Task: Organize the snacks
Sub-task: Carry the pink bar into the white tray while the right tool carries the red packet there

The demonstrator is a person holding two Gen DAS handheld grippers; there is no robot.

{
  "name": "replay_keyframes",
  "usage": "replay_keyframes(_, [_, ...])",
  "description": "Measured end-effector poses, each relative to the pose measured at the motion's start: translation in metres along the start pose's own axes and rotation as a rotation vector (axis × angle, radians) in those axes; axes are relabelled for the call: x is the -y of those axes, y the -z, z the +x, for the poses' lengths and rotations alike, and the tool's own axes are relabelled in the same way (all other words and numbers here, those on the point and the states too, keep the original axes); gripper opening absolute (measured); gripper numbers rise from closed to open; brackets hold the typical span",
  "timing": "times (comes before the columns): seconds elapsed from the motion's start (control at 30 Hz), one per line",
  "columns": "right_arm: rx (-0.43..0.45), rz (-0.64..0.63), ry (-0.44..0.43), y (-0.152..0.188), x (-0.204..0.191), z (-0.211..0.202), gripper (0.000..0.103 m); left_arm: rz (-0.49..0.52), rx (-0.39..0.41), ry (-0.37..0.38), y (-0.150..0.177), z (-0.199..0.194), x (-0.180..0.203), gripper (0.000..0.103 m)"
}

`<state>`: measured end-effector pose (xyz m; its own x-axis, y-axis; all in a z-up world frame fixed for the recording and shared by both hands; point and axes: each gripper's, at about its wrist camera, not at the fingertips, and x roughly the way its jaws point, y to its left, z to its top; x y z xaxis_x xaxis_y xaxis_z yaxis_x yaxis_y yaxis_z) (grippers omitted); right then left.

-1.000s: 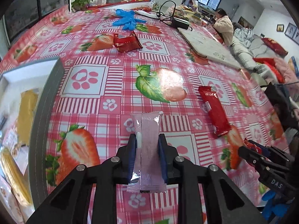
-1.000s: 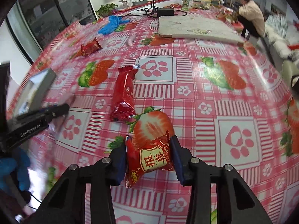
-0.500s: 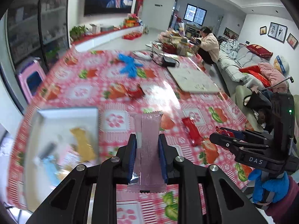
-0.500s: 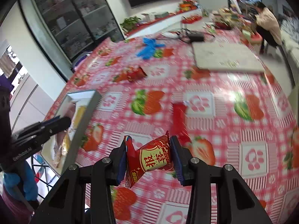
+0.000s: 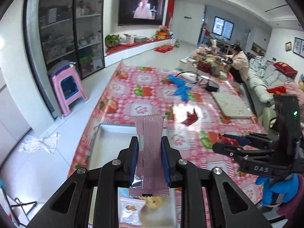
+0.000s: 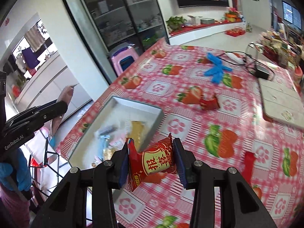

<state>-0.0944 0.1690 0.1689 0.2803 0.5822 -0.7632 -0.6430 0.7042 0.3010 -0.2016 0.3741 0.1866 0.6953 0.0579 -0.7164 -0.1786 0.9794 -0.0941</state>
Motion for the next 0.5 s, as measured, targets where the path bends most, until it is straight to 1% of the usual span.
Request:
replay_keyframes(0.07, [-0.018,-0.015,-0.013,-0.007,-0.012,0.014,0.044,-0.022,-0.038,-0.022,0.012,0.016,-0.013,0.026])
replay_keyframes(0.23, [-0.126,0.003,-0.078,-0.017,-0.034,0.071,0.044,-0.100,-0.166,-0.040,0.050,0.066,-0.040,0.026])
replay_keyframes(0.33, [-0.182,0.010,-0.098,-0.019,-0.043,0.100,0.044,-0.125,-0.215,-0.044,0.065,0.084,-0.047,0.026])
replay_keyframes(0.4, [-0.212,0.017,-0.112,-0.020,-0.047,0.117,0.044,-0.127,-0.231,-0.050,0.069,0.091,-0.049,0.026])
replay_keyframes(0.47, [-0.227,0.023,-0.116,-0.022,-0.048,0.128,0.044,-0.122,-0.243,-0.069,0.073,0.097,-0.050,0.031])
replay_keyframes(0.5, [-0.232,0.029,-0.121,-0.022,-0.049,0.133,0.045,-0.116,-0.247,-0.076,0.075,0.100,-0.049,0.041])
